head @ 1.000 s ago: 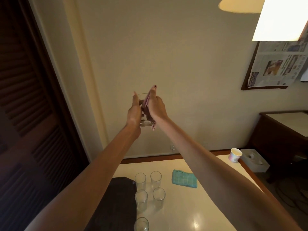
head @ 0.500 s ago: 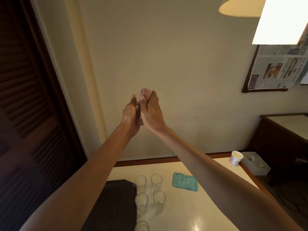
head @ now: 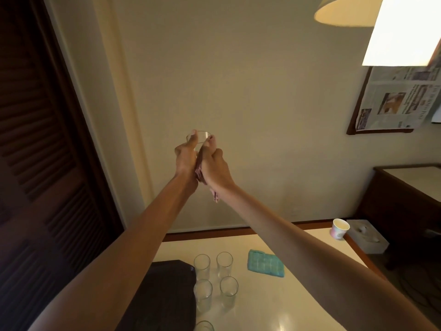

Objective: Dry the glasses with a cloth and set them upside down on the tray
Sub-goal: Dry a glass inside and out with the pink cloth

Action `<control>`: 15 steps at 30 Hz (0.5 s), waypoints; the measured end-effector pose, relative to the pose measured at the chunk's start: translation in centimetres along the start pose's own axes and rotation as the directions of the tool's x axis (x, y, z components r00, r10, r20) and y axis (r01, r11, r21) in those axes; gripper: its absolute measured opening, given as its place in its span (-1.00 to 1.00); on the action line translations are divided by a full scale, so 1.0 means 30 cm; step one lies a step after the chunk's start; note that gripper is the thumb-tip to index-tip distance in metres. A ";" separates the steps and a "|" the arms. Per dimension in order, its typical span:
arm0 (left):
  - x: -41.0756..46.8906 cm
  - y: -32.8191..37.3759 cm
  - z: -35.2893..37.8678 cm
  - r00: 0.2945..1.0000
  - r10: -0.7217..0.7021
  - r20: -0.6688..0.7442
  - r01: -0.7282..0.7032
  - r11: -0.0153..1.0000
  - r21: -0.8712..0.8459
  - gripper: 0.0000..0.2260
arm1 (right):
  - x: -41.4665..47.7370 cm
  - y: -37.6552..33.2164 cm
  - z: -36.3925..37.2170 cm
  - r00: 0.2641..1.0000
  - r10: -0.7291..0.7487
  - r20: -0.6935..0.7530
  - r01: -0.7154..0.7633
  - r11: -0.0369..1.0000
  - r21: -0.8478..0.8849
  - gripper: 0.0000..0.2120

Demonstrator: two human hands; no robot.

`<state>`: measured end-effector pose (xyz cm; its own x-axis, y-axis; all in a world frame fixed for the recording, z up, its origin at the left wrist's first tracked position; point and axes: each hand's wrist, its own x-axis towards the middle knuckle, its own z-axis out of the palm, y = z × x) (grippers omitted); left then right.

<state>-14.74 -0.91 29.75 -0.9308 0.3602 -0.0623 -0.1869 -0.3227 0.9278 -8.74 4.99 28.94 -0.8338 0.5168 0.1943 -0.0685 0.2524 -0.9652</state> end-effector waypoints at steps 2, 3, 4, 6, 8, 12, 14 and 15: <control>-0.010 0.014 0.000 0.998 0.023 0.060 -0.022 1.000 -0.012 -0.40 | -0.014 -0.007 0.004 0.973 -0.227 -0.050 0.221 0.970 -0.105 -0.65; -0.001 0.012 -0.003 0.995 0.035 0.097 -0.033 0.999 -0.022 -0.48 | -0.007 -0.013 0.004 0.946 -0.317 -0.071 0.303 0.939 -0.164 -0.64; -0.006 0.015 -0.004 0.992 0.028 0.121 -0.023 0.999 -0.043 -0.52 | 0.002 -0.027 0.002 0.920 -0.381 -0.087 0.358 0.911 -0.207 -0.60; -0.009 0.017 -0.008 0.989 0.004 0.150 0.003 0.999 -0.048 -0.51 | 0.040 -0.044 -0.009 0.914 -0.395 -0.093 0.364 0.900 -0.241 -0.54; -0.003 0.014 -0.009 0.987 0.004 0.161 0.003 0.999 -0.047 -0.51 | 0.070 -0.067 -0.029 0.962 -0.253 -0.102 0.240 0.963 -0.120 -0.54; -0.025 0.019 0.016 0.990 0.078 0.117 -0.089 0.992 0.089 -0.52 | 0.127 -0.073 -0.042 0.993 0.117 -0.020 -0.113 0.981 0.161 -0.23; -0.024 0.025 0.024 0.993 0.059 0.100 -0.068 0.994 0.088 -0.57 | 0.119 -0.056 -0.016 0.978 0.209 0.005 -0.205 0.956 0.208 -0.28; -0.014 0.027 0.023 0.996 0.050 0.075 -0.054 0.997 0.053 -0.55 | 0.101 -0.052 -0.006 0.976 0.217 0.010 -0.215 0.960 0.179 -0.30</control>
<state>-14.29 -0.72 30.80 -0.9127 0.4084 0.0117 -0.1197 -0.2947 0.9481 -11.05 6.31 31.07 -0.8340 0.5513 -0.0212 0.0153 -0.0153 -0.9998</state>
